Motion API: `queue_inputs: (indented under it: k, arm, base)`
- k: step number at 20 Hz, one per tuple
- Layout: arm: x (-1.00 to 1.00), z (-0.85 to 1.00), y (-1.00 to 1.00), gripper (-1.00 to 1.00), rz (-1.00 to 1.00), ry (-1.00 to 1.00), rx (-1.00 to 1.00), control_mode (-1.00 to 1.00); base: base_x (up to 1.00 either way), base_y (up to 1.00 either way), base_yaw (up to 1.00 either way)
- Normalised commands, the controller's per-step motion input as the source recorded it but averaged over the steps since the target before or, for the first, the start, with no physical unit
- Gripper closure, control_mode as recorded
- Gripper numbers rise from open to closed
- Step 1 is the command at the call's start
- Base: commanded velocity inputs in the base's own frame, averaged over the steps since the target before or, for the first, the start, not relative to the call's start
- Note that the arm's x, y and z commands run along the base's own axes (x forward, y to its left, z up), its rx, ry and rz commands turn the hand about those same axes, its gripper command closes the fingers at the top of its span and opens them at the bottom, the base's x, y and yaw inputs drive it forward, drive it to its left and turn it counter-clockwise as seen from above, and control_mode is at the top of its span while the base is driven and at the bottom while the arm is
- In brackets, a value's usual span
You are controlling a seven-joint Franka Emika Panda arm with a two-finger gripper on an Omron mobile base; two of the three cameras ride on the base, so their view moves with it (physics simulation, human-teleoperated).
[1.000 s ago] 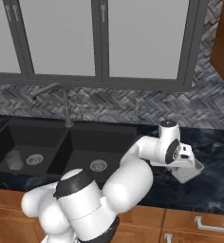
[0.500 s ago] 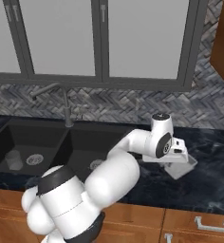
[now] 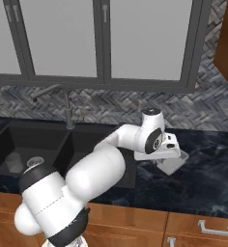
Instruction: Place the glass cup in the left basin and the tupperware in the right basin of the sink.
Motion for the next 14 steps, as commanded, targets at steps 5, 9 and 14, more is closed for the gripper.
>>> queue_inputs:
  k: [5,9,14]
  arm:
    - [0.00,0.21,0.44,1.00,0.13,0.02,0.00,-1.00]
    - [0.00,0.07,0.52,1.00,0.11,0.00,0.00,-1.00]
    - [0.00,0.01,0.64,1.00,0.09,0.00,0.00,-1.00]
  base:
    - [0.00,0.00,0.00]
    - [0.00,0.00,0.00]
    - [0.00,0.00,0.00]
